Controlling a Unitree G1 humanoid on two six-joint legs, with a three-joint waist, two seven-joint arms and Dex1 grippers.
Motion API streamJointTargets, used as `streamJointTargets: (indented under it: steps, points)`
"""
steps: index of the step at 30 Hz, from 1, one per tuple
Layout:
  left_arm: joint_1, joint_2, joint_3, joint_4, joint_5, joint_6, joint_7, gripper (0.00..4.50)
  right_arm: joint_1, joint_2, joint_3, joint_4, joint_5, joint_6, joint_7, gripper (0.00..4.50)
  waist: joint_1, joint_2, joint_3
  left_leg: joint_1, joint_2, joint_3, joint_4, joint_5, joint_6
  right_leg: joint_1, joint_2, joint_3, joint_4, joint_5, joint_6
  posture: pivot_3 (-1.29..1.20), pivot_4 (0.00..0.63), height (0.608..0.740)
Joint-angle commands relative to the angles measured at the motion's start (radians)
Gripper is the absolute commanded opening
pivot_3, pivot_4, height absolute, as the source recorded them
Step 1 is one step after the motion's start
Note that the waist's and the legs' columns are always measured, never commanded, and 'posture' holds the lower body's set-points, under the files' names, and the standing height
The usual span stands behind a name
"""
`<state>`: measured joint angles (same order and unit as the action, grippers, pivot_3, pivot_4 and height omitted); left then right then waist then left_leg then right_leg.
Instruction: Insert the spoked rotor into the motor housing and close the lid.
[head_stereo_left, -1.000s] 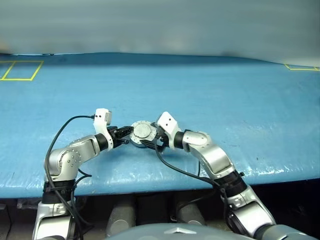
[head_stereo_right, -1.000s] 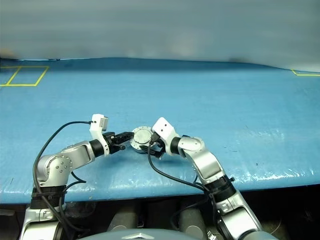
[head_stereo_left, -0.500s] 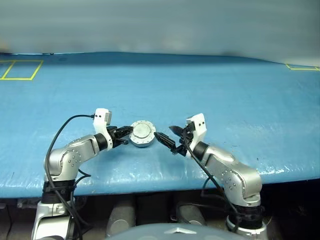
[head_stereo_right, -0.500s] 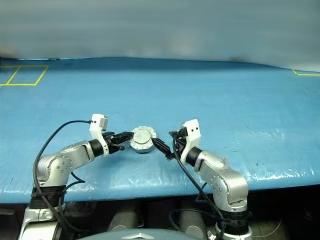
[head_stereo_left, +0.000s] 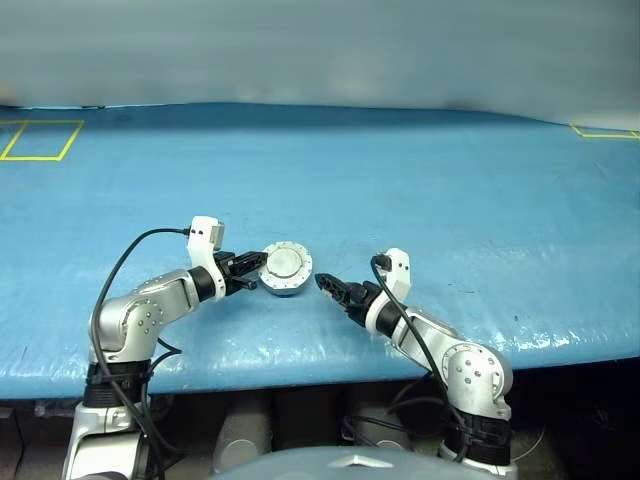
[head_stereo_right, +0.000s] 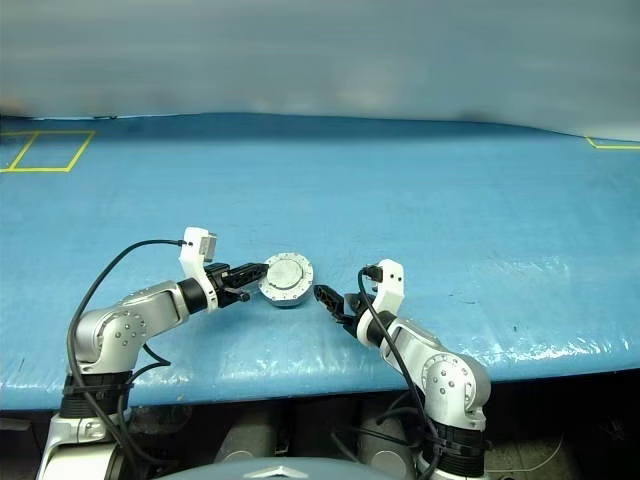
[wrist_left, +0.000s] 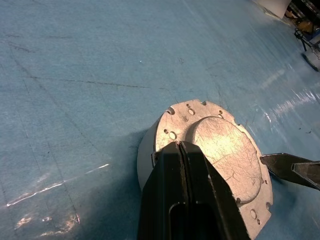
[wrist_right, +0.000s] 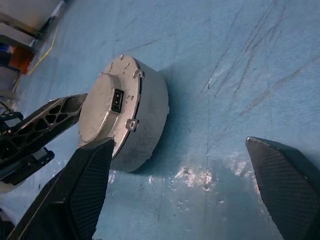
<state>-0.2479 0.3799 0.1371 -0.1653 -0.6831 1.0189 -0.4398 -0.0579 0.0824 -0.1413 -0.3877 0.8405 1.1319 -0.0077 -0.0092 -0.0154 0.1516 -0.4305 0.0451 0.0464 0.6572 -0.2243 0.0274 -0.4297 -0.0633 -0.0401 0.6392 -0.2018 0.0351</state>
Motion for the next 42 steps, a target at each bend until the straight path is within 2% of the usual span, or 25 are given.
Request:
streamJointTargets:
  steps: [1,9,18,21,29,42]
  points:
    - [0.009,0.002,-0.027,-0.004,0.009,0.009,-0.008,0.0,-0.037,0.182,-0.005,0.028,0.117,-0.034,-0.041,4.46,0.0,0.0,0.0,0.0,0.0,0.0,0.0,0.0,0.0,0.0,0.0,0.0,0.0,0.0,0.0,0.0,0.15,0.74]
    - [0.006,-0.003,-0.033,0.0,0.016,0.006,-0.014,0.0,-0.053,0.167,0.061,0.159,0.271,-0.121,-0.087,4.46,-0.002,0.0,0.0,0.0,0.0,-0.001,0.0,0.0,0.0,0.0,0.001,0.0,0.0,0.0,0.0,0.0,0.15,0.74]
    - [0.008,0.003,-0.048,-0.005,0.028,0.01,-0.017,0.0,-0.068,0.119,0.096,0.292,0.333,-0.201,-0.06,4.46,-0.002,-0.001,-0.001,0.001,0.0,-0.001,0.0,0.0,0.0,0.002,0.001,0.0,-0.001,0.0,0.001,0.0,0.15,0.74]
    - [0.009,0.004,-0.046,-0.006,0.027,0.01,-0.017,0.0,-0.064,0.113,0.092,0.302,0.384,-0.209,-0.057,3.86,-0.002,0.0,-0.001,0.001,0.001,-0.001,0.0,0.0,0.0,0.001,0.001,0.0,-0.001,0.0,0.001,0.0,0.15,0.74]
    - [0.011,-0.004,-0.047,-0.001,0.032,0.009,-0.022,0.0,-0.036,0.061,0.113,0.28,0.412,-0.177,-0.087,1.29,-0.002,0.0,0.0,0.0,0.0,-0.001,0.0,0.0,0.0,0.0,0.001,0.001,-0.001,0.0,0.001,0.0,0.15,0.74]
    - [0.006,-0.012,-0.05,-0.001,0.042,0.008,-0.033,0.0,0.023,0.065,0.166,0.254,0.429,-0.163,-0.11,1.2,-0.002,0.0,0.0,0.0,0.0,-0.001,0.0,0.0,0.0,0.001,0.001,0.001,-0.001,0.0,0.001,0.0,0.15,0.74]
